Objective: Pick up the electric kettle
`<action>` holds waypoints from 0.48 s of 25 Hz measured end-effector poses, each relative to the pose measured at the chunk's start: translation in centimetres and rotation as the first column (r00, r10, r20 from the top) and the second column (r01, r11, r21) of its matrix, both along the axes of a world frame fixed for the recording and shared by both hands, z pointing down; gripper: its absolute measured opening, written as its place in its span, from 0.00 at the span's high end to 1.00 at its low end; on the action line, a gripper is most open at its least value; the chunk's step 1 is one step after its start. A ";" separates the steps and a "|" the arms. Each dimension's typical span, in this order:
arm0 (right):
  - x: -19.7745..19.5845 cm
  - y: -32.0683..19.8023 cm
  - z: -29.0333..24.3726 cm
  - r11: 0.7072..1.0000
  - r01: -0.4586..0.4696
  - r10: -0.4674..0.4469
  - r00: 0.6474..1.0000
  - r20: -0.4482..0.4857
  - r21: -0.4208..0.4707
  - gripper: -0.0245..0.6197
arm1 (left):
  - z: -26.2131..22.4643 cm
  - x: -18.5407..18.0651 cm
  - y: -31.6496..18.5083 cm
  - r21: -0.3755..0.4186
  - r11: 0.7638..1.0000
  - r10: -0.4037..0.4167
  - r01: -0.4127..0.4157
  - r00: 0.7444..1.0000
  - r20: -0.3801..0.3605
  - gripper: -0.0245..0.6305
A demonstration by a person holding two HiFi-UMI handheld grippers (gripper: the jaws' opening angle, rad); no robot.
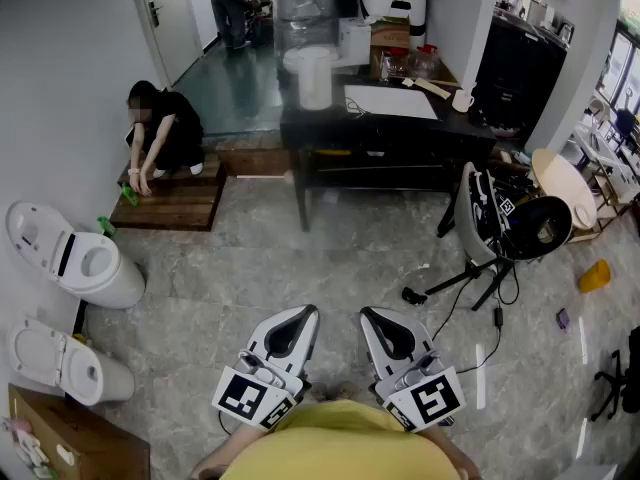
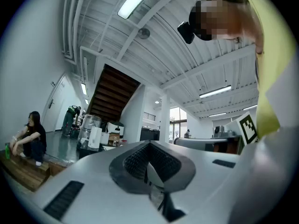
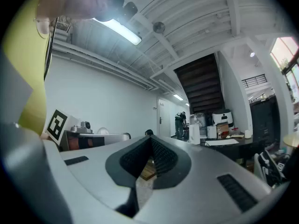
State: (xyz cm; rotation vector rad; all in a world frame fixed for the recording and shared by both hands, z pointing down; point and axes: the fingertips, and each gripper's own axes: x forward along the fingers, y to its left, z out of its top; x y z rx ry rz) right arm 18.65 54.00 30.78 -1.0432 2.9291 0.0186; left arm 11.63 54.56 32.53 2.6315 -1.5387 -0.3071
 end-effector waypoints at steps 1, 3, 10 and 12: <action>0.2 0.0 0.3 1.000 0.000 0.000 1.000 -0.012 -0.007 0.94 | 0.1 0.1 -0.1 0.000 1.000 0.001 -0.001 1.000 0.000 0.95; 0.5 0.0 0.7 1.000 -0.001 0.000 0.999 -0.037 -0.021 0.94 | 0.1 0.2 -0.1 -0.001 1.000 0.003 -0.003 1.000 -0.001 0.95; 1.8 -0.9 0.5 0.999 0.007 -0.007 1.000 0.013 -0.033 0.94 | 0.3 1.3 -0.6 -0.010 1.000 -0.004 0.004 1.000 -0.006 0.95; 2.3 -1.0 1.3 0.999 0.021 -0.022 1.000 -0.004 -0.046 0.94 | 0.5 1.4 -0.6 -0.016 1.000 -0.014 0.014 1.000 -0.005 0.95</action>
